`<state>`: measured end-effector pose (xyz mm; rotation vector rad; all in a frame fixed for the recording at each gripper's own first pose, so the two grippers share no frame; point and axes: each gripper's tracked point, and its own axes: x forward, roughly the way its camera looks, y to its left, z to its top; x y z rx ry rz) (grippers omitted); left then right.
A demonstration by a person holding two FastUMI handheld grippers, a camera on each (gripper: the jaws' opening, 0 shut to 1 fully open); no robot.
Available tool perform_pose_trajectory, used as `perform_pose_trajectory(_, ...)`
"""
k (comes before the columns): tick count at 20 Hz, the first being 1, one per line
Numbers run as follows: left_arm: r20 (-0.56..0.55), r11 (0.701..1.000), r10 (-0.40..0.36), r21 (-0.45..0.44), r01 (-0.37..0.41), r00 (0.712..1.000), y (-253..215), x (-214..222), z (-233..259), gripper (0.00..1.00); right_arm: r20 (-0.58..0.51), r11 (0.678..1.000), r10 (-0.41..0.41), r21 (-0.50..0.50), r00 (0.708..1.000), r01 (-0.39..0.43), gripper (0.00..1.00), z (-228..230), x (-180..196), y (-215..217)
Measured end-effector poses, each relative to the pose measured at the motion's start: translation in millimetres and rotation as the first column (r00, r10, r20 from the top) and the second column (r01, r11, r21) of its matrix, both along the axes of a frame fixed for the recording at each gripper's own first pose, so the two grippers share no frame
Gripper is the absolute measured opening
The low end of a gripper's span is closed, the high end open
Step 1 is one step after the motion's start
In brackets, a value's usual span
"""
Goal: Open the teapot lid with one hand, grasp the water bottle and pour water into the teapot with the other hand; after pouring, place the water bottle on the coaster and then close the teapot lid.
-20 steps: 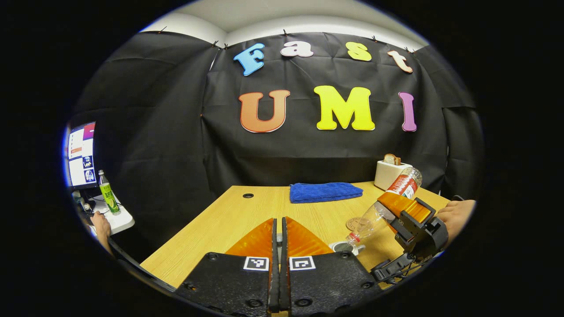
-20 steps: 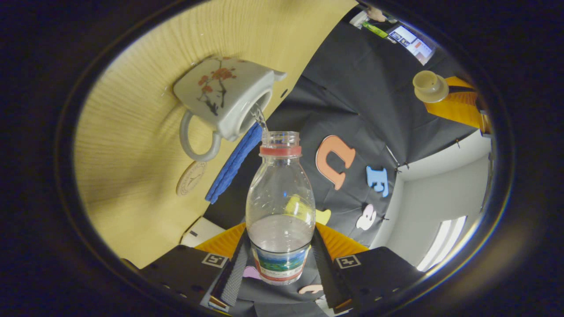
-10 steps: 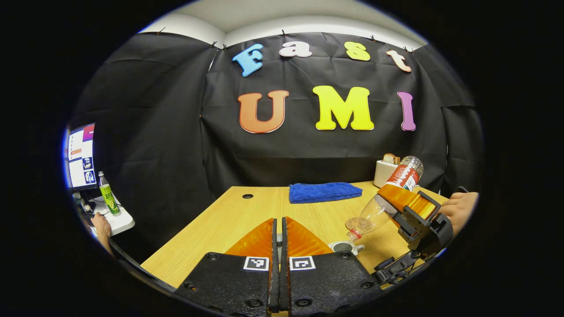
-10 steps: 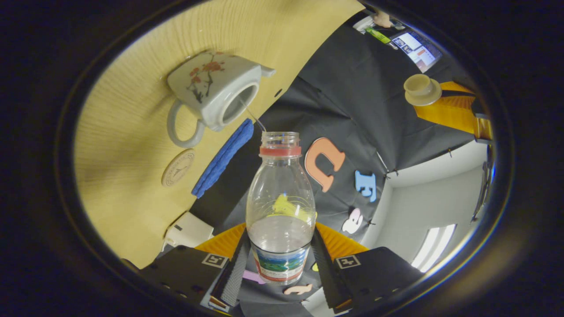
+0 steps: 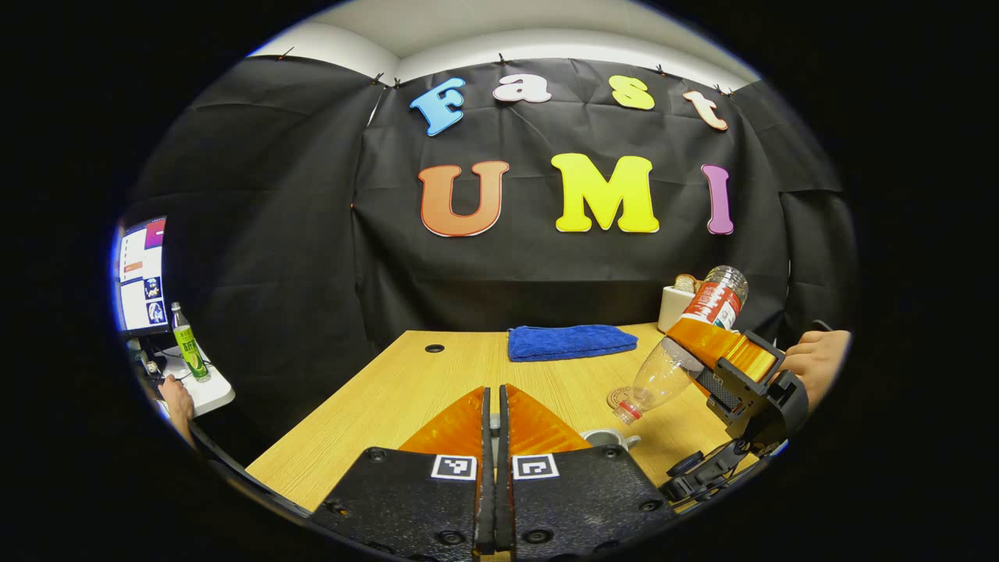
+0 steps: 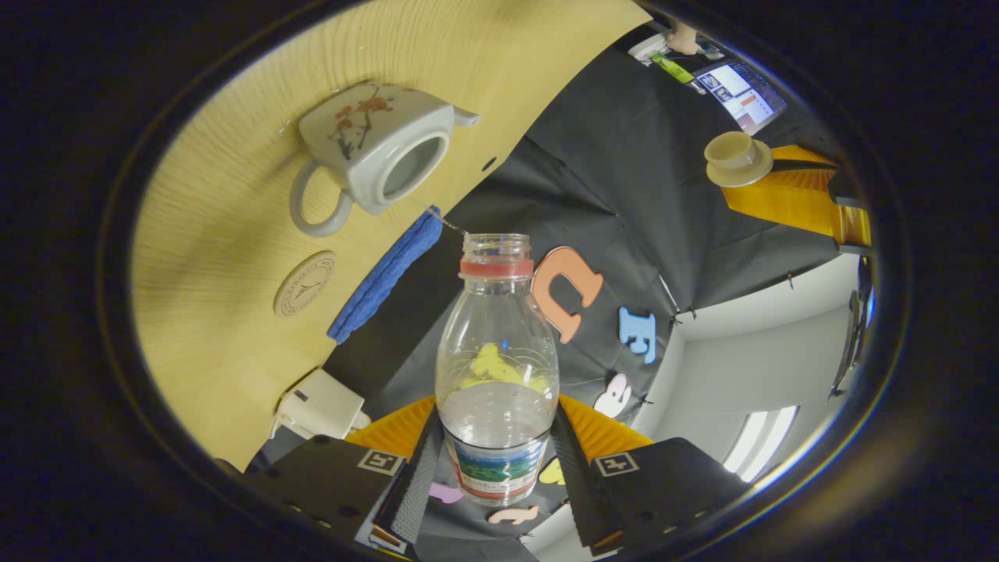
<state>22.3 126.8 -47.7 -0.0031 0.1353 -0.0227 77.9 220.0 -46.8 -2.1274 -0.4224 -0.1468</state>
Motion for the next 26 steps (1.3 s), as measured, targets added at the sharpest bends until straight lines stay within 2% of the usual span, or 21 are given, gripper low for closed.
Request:
perform_pose_trajectory(4,-0.002,1.000,0.003,0.005,-0.003,1.000,0,1,-1,0.03,-0.017,0.999,-0.011,0.033,1.000,0.012,0.75,-5,2,-4)
perform_pose_trajectory(8,0.007,1.000,-0.004,-0.023,0.004,1.000,-1,1,3,0.03,-0.095,0.977,0.004,0.214,0.996,0.017,0.73,-16,5,-12)
perform_pose_trajectory(11,0.019,0.999,-0.005,-0.053,0.006,1.000,1,0,6,0.03,-0.177,0.923,0.030,0.382,0.984,0.040,0.76,-33,8,-15)
perform_pose_trajectory(12,0.023,0.998,0.000,-0.061,0.001,1.000,4,-1,8,0.03,-0.207,0.897,0.039,0.439,0.977,0.057,0.73,-40,11,-20)
perform_pose_trajectory(13,0.026,0.998,0.000,-0.068,0.002,1.000,6,0,8,0.03,-0.245,0.866,0.048,0.494,0.968,0.082,0.75,-47,12,-24)
perform_pose_trajectory(14,0.026,0.997,-0.002,-0.075,0.004,1.000,6,-1,7,0.03,-0.279,0.830,0.053,0.547,0.959,0.113,0.73,-53,14,-29)
perform_pose_trajectory(16,0.022,0.996,-0.008,-0.088,0.010,1.000,7,-1,6,0.03,-0.334,0.755,0.071,0.634,0.940,0.168,0.77,-57,15,-37)
perform_pose_trajectory(17,0.016,0.995,-0.006,-0.097,0.008,1.000,7,0,5,0.03,-0.350,0.716,0.089,0.674,0.932,0.184,0.74,-54,14,-39)
perform_pose_trajectory(20,0.001,0.994,-0.009,-0.108,0.009,1.000,5,4,-2,0.03,-0.366,0.576,0.157,0.789,0.917,0.216,0.77,-41,17,-44)
perform_pose_trajectory(21,-0.002,0.995,-0.010,-0.098,0.009,1.000,4,4,-2,0.03,-0.369,0.518,0.186,0.824,0.911,0.228,0.74,-36,18,-46)
perform_pose_trajectory(23,-0.004,0.997,-0.015,-0.079,0.015,1.000,0,5,-4,0.03,-0.357,0.383,0.259,0.891,0.897,0.244,0.77,-23,21,-47)
perform_pose_trajectory(26,-0.003,0.998,-0.024,-0.050,0.023,1.000,-7,7,-4,0.03,-0.317,0.155,0.347,0.948,0.883,0.279,0.77,-7,29,-53)
